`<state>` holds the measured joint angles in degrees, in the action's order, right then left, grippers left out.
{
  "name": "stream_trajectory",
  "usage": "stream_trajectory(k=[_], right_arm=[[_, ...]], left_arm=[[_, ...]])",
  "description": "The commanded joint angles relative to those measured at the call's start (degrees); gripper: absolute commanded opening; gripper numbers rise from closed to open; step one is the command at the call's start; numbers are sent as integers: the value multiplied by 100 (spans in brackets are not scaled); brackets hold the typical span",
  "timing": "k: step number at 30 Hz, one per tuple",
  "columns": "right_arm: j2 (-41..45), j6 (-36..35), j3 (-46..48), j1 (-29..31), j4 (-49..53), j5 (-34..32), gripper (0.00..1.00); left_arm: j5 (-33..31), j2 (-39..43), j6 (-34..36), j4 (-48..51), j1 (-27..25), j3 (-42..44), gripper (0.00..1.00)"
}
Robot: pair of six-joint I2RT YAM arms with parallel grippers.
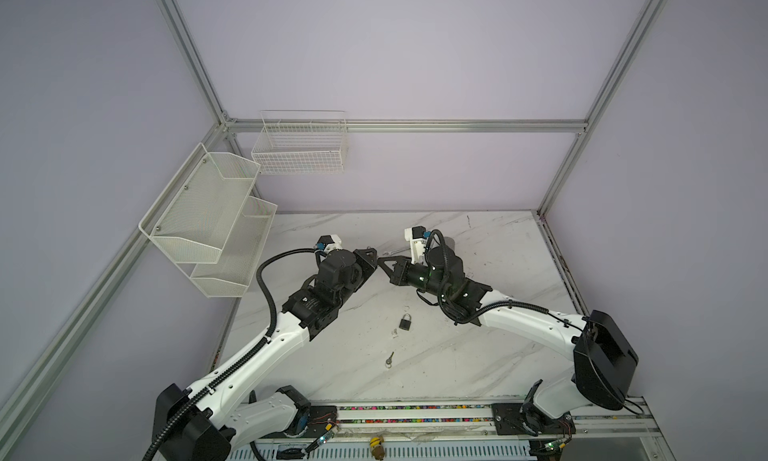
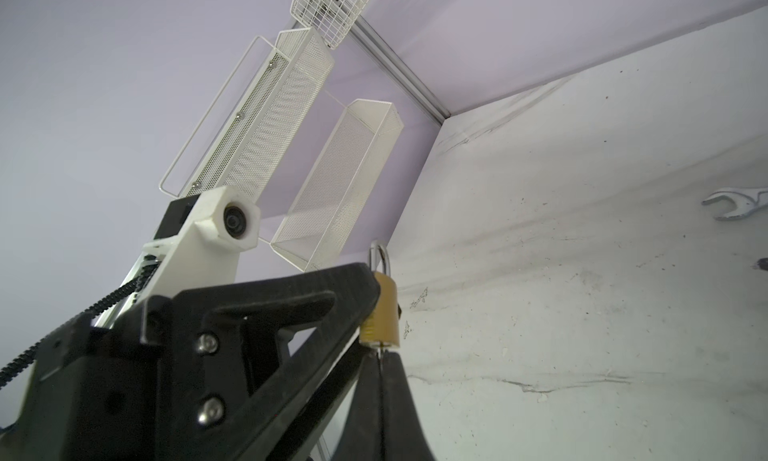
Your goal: Unlock with the key
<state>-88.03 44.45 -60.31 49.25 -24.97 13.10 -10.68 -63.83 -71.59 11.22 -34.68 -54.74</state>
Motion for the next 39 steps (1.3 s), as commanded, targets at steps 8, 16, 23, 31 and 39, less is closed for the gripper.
stream_trajectory(k=[8,16,23,31,39], right_arm=[[-277,1205,219,-33,-859,915,0],[-185,1350,328,-39,-875,914,0],[59,607,231,-59,-207,397,4],[503,-219,112,-102,636,173,30],[899,-786,-150,-375,1699,363,43]], left_arm=[[702,95,-205,-731,-249,113,0],[515,107,-133,-693,-224,95,0],[328,177,506,-523,-194,-86,0],[73,561,1998,82,-173,-82,0],[52,1265,4328,-467,-161,944,0]])
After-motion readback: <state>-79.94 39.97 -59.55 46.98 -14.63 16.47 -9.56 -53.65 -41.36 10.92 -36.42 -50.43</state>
